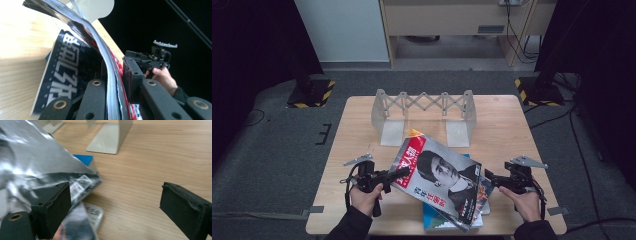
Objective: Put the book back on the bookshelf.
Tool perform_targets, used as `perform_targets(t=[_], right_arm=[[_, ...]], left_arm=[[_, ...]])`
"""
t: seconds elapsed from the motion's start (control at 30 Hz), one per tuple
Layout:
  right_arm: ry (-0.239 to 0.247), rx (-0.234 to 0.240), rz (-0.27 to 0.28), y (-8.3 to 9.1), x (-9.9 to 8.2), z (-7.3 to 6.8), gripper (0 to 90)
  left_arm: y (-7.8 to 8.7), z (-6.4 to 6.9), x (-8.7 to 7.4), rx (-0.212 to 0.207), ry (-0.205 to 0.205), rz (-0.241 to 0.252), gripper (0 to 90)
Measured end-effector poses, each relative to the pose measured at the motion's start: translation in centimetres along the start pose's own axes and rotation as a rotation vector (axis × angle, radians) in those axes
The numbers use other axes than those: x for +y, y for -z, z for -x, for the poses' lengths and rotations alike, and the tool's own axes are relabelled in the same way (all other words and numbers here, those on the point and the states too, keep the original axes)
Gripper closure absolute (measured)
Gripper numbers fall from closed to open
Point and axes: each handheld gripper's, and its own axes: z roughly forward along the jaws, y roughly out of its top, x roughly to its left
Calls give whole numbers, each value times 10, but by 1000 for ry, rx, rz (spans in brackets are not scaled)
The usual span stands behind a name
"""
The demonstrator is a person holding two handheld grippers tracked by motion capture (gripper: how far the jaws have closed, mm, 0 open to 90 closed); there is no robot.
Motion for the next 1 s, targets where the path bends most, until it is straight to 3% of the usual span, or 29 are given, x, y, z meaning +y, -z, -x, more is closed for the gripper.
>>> perform_targets(t=[0.2, 0.4, 0.7, 1.0], right_arm=[[22, -78, -28, 1, -3, 16, 102], [17, -130, -54, 2, -6, 30, 101], [16, -152, -74, 2, -8, 35, 101], [22, -159, -79, 2, -8, 38, 101]], left_arm=[[-5, 9, 14, -1, -32, 6, 810], [-5, 26, 35, 2, -96, 52, 831], [-10, 47, 57, -29, -147, 110, 862], [-11, 56, 73, 3, -201, 113, 863]])
